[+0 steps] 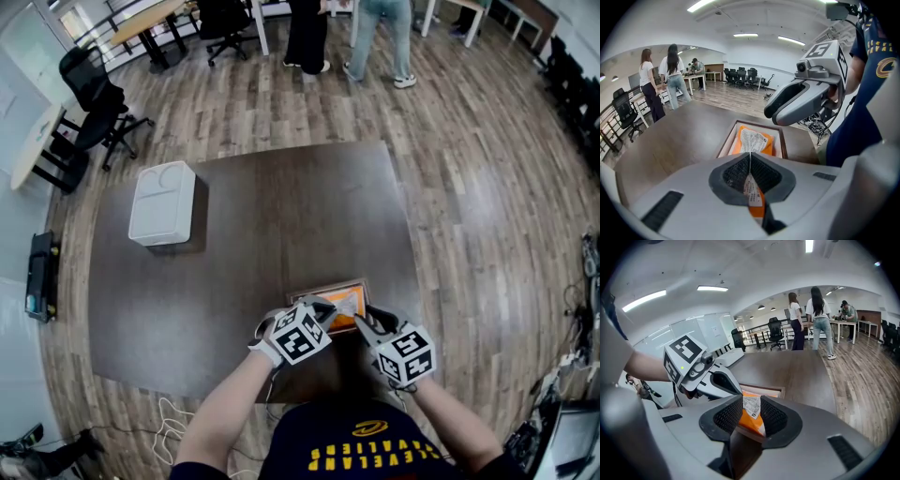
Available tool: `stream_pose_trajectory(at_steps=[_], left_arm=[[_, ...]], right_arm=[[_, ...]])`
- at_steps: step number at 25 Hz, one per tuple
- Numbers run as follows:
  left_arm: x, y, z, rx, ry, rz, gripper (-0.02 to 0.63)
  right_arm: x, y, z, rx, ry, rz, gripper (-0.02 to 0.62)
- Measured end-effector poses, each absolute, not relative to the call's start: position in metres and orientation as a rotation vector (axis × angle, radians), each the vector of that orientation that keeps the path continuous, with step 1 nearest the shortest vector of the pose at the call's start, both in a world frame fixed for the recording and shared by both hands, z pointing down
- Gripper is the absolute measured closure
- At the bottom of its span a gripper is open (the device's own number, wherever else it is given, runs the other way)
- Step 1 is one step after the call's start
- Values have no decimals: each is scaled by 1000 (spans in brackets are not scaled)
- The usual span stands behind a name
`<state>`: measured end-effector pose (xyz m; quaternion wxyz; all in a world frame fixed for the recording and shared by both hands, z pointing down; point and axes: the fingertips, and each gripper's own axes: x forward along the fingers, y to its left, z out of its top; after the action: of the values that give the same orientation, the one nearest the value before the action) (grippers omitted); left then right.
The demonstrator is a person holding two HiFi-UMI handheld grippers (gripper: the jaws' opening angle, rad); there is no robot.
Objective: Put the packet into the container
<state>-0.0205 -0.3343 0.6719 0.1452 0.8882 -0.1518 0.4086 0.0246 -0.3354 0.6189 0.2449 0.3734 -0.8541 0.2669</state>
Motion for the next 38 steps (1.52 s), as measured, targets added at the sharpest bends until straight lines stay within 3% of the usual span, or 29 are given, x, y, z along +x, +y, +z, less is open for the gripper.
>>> stream_pose_trajectory(at_steps=[12, 22, 38], left_arm=[[-19, -333, 679, 2525, -458, 1234, 589], [-24, -337, 674, 2513, -569, 1218, 446], [-40, -334, 608, 2455, -897, 744, 446]], right_arm=[[27, -337, 619, 1034, -2342, 735, 486], [26, -335, 616, 1028, -2345, 733, 488], [26, -332, 605, 1037, -2368, 710, 487]])
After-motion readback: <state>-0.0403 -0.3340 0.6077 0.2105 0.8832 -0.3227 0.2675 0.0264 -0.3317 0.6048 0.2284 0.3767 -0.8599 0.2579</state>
